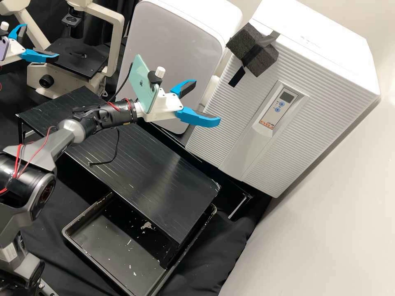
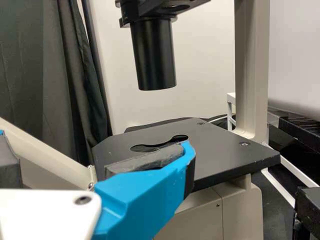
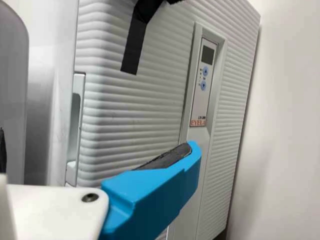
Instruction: Open the incubator door
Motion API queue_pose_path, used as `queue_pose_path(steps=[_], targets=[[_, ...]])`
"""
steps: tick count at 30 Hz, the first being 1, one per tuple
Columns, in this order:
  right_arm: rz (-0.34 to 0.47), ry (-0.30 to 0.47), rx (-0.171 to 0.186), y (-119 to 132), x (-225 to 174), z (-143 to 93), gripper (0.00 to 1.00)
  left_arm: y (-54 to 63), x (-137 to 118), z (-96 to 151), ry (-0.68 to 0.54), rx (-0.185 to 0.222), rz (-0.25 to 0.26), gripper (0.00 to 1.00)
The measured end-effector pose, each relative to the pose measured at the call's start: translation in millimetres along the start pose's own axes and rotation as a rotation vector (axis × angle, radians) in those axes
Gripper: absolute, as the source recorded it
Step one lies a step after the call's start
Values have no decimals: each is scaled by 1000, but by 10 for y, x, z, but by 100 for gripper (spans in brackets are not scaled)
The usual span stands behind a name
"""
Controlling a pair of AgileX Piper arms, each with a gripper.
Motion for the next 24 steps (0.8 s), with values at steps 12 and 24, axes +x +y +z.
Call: queue_pose_path(steps=[12, 24], targets=[[34, -9, 13, 34, 179, -22, 100, 0, 0, 0, 0, 0, 0, 100], [2, 10, -28, -98, 252, 0, 100, 0, 0, 0, 0, 0, 0, 100]])
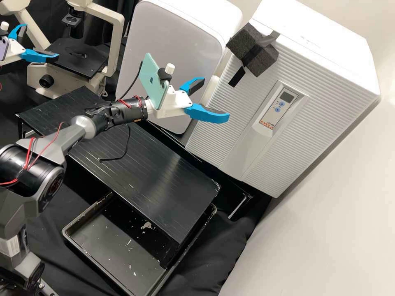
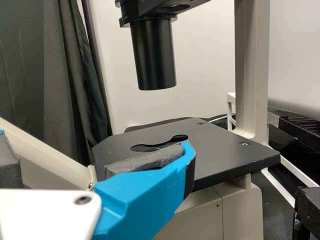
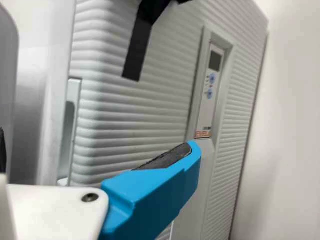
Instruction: Open the incubator door
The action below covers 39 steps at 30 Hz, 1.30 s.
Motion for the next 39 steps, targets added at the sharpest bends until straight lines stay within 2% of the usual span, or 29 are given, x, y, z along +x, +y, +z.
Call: queue_pose_path(steps=[3, 8, 15, 23, 24, 39], targets=[[-2, -5, -3, -14, 15, 19, 100, 0, 0, 0, 0, 0, 0, 100], [13, -10, 18, 30, 64, 42, 100, 0, 0, 0, 0, 0, 0, 100], [28, -8, 19, 65, 97, 54, 100, 0, 0, 0, 0, 0, 0, 100], [4, -14, 4, -42, 134, 99, 100, 0, 0, 0, 0, 0, 0, 100], [-1, -13, 3, -51, 134, 99, 0, 0, 0, 0, 0, 0, 0, 100], [-11, -13, 7, -74, 137, 102, 0, 0, 0, 0, 0, 0, 0, 100]])
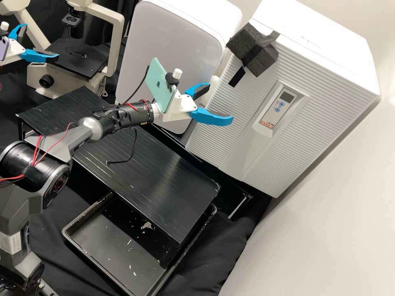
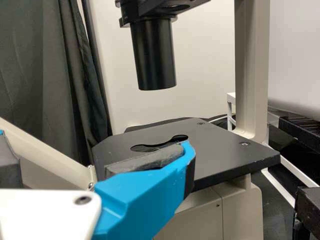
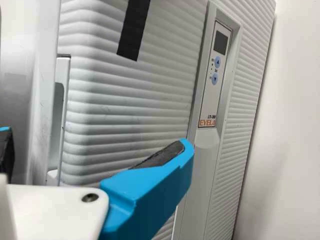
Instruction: Open the incubator door
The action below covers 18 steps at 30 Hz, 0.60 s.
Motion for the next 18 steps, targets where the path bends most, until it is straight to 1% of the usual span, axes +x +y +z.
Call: queue_pose_path(steps=[9, 10, 12, 14, 18], targets=[[1, -5, -1, 9, 19, 23, 0, 0, 0, 0, 0, 0, 0, 100], [2, -5, 0, 17, 17, 20, 0, 0, 0, 0, 0, 0, 0, 100], [2, -5, 16, 17, 17, 20, 0, 0, 0, 0, 0, 0, 0, 100], [-4, -3, 24, 11, 17, 18, 0, 0, 0, 0, 0, 0, 0, 100], [-13, -1, 24, 3, 17, 16, 0, 0, 0, 0, 0, 0, 0, 100]])
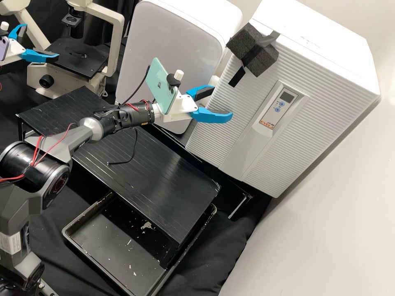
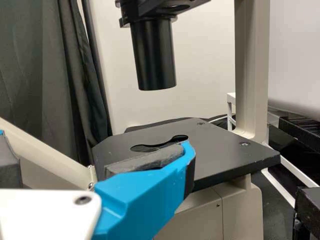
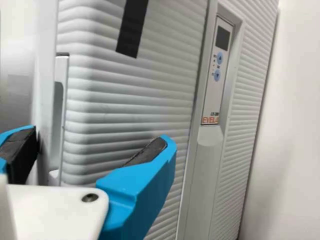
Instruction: Open the incubator door
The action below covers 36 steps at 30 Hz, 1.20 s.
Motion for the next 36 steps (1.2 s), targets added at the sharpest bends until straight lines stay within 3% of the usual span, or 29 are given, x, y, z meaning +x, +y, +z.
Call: queue_pose_path(steps=[12, 25, 31, 36], targets=[[-4, 1, 8, -4, 0, -1, 0, 0, 0, 0, 0, 0, 0, 100], [-48, 46, 69, 169, -58, 113, 0, 0, 0, 0, 0, 0, 0, 100], [-82, 72, 119, 298, -69, 219, 0, 0, 0, 0, 0, 0, 0, 100], [-96, 87, 127, 328, -75, 271, 0, 0, 0, 0, 0, 0, 0, 100]])
